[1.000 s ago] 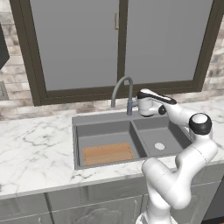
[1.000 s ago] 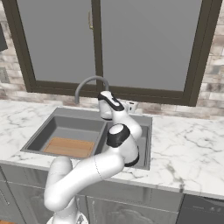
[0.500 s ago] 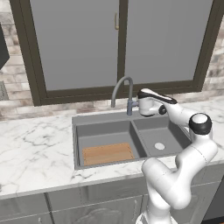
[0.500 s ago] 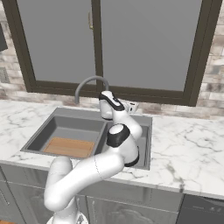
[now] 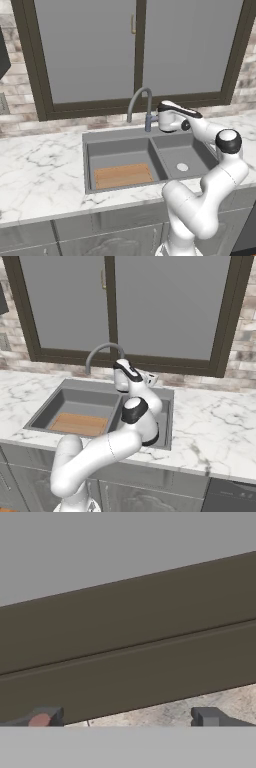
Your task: Turn on the sink faucet with hot water and rinse the cutting board for ten seconds, then turn off the faucet. Push the cutting board to reach the water if necessary.
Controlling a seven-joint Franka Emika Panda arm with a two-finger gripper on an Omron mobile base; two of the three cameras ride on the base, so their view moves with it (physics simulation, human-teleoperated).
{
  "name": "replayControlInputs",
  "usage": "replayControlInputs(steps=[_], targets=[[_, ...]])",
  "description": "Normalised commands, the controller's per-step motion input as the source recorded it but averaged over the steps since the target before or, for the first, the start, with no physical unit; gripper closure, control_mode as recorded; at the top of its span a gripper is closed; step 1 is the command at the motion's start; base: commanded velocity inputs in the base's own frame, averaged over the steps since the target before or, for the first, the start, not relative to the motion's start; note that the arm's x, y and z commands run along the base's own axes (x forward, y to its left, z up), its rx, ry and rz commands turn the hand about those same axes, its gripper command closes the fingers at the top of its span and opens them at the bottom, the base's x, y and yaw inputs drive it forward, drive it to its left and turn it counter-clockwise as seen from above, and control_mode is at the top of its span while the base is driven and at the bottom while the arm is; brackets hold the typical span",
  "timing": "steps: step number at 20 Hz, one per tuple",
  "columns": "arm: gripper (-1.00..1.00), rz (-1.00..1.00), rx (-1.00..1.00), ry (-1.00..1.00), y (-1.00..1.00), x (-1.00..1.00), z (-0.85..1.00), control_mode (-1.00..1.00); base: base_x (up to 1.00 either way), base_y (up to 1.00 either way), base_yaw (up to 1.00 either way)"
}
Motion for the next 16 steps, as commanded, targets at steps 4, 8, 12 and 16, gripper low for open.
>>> replayControlInputs(steps=[4, 8, 12, 16], targets=[[-1.00, 0.00, 0.02, 0.00, -0.66, -0.16, 0.00, -1.00, 0.00, 0.00, 0.00], [-1.00, 0.00, 0.03, 0.00, -0.77, -0.19, 0.00, -1.00, 0.00, 0.00, 0.00], [-1.00, 0.00, 0.05, 0.01, -0.81, -0.16, 0.00, -1.00, 0.00, 0.00, 0.00], [-1.00, 0.00, 0.05, 0.01, -0.76, -0.10, 0.00, -1.00, 0.00, 0.00, 0.00]])
